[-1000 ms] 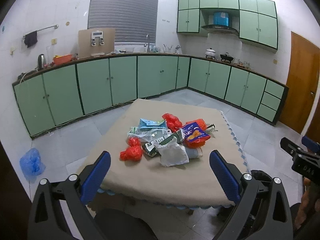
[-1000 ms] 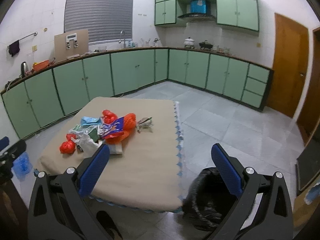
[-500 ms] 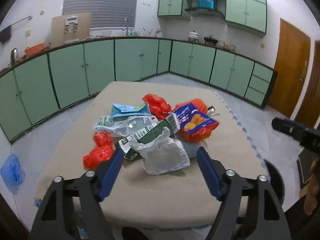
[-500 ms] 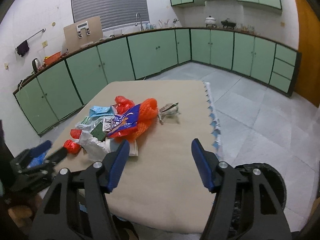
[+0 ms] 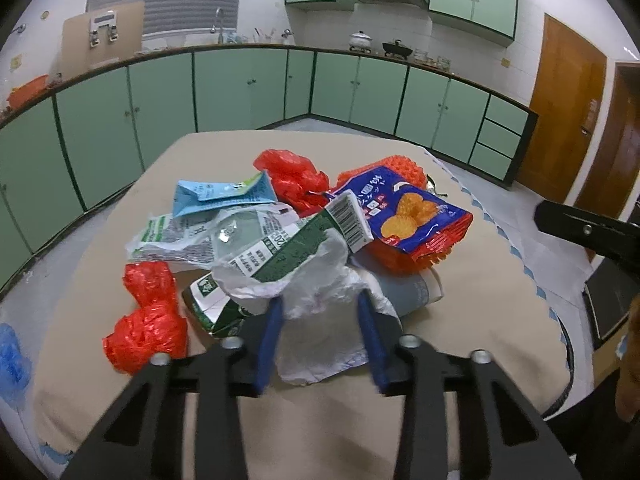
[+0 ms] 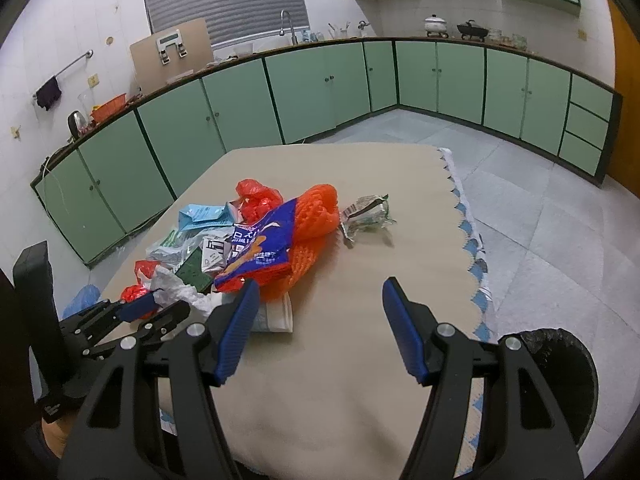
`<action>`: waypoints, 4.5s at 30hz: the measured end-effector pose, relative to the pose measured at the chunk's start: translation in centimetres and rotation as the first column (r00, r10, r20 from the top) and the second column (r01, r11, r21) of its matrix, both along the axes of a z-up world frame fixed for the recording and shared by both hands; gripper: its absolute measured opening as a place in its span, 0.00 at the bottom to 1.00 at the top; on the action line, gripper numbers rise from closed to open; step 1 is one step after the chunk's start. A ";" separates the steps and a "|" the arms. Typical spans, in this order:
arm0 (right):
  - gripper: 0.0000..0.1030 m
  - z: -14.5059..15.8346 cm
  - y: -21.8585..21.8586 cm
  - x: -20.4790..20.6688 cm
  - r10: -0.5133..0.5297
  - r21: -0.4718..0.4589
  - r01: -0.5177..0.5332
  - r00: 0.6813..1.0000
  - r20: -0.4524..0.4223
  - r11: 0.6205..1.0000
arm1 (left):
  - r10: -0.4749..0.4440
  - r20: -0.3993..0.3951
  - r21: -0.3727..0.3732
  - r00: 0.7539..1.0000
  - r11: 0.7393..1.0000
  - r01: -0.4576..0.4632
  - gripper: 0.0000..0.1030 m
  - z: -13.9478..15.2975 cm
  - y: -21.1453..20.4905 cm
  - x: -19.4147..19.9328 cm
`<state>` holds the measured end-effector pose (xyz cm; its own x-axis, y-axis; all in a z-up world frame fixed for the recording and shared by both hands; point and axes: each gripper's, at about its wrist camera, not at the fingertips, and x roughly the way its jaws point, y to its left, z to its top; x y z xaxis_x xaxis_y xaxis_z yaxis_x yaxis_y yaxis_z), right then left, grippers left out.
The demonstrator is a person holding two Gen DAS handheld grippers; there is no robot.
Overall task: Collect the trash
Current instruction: 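Grasp the white plastic bag with the left gripper while the right gripper grasps the blue snack bag, then carry both bags to the black bin and open both grippers to drop them, then move both tools back over the table of trash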
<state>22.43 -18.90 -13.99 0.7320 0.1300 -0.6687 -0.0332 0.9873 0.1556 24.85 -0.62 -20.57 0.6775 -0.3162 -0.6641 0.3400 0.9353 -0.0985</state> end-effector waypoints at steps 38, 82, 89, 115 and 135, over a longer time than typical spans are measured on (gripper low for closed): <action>0.03 -2.9 2.5 3.8 0.068 0.179 -0.060 0.997 -0.037 0.982 | 0.068 0.185 -0.128 0.980 0.991 -0.044 0.05 6.3 4.0 -2.0; 0.01 -8.7 -31.0 -18.4 -0.551 0.056 0.570 0.811 -0.196 0.820 | -0.578 0.090 -0.039 0.811 0.812 0.583 0.05 3.5 -33.8 -8.7; 0.02 -14.2 -33.9 -17.0 -0.585 0.038 0.629 0.741 -0.331 0.776 | -0.625 -0.092 -0.025 0.775 0.780 0.626 0.05 -3.7 -42.3 -7.3; 0.54 -5.0 -28.3 -17.7 -0.583 -0.028 0.584 0.803 -0.128 0.811 | -0.384 -0.003 0.031 0.923 0.923 0.384 0.65 1.3 -31.9 -7.5; 0.62 2.1 -6.6 -7.6 -0.127 0.045 0.127 0.992 -0.006 0.991 | 0.134 0.160 0.098 0.978 0.984 -0.151 0.80 6.6 0.0 -7.0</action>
